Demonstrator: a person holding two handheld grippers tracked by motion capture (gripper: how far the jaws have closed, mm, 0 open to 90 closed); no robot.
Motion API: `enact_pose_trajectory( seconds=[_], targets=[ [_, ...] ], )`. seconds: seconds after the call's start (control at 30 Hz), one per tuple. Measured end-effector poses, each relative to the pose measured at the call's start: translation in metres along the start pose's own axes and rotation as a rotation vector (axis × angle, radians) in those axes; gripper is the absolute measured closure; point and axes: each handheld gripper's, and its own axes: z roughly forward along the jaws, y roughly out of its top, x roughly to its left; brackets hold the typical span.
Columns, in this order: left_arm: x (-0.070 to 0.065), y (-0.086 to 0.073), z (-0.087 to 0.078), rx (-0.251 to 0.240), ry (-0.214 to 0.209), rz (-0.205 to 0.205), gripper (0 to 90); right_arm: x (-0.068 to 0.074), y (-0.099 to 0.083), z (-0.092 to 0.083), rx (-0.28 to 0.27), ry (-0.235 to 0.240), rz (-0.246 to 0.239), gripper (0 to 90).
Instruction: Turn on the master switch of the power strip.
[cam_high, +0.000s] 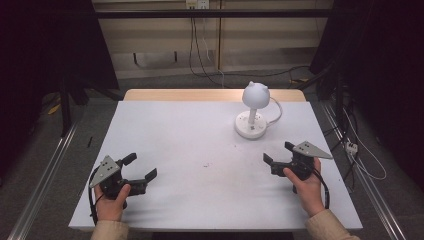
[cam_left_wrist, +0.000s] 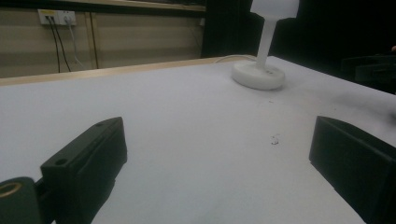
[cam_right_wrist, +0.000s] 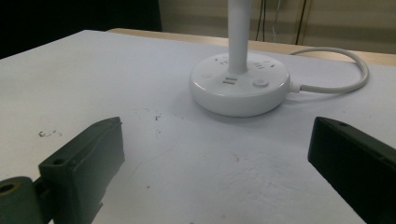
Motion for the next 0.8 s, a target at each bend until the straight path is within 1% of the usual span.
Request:
enact_pose_trajectory(
  seconds=[0.03,0.2,0.23,0.27,0.37,0.6,0.8],
  targets=[
    [0.000,0.000,0.000,-0.001,-0.001,-0.003,3.8,-0.001,0.000,0.001,0.005,-0.004,0.007,3.4],
    [0.001,0.000,0.000,-0.001,-0.004,0.000,3.9,-0.006,0.001,0.007,0.010,-0.022,0.010,3.5],
    [0.001,0.000,-0.001,-0.003,-0.004,-0.001,3.9,-0.007,0.001,0.008,0.011,-0.023,0.011,3.5],
    [0.001,0.000,-0.001,-0.006,-0.004,-0.006,3.8,-0.008,0.001,0.012,0.023,-0.024,0.010,3.7],
    [0.001,0.000,-0.002,-0.012,-0.003,-0.011,3.8,-0.008,0.002,0.015,0.025,-0.025,0.006,4.1],
    [0.000,0.000,-0.003,-0.012,-0.003,-0.013,3.9,-0.009,0.010,0.023,0.023,-0.031,-0.001,4.9],
    [0.000,-0.001,-0.003,-0.011,-0.003,-0.012,3.9,-0.012,0.019,0.029,0.023,-0.043,-0.019,5.8]
  ],
)
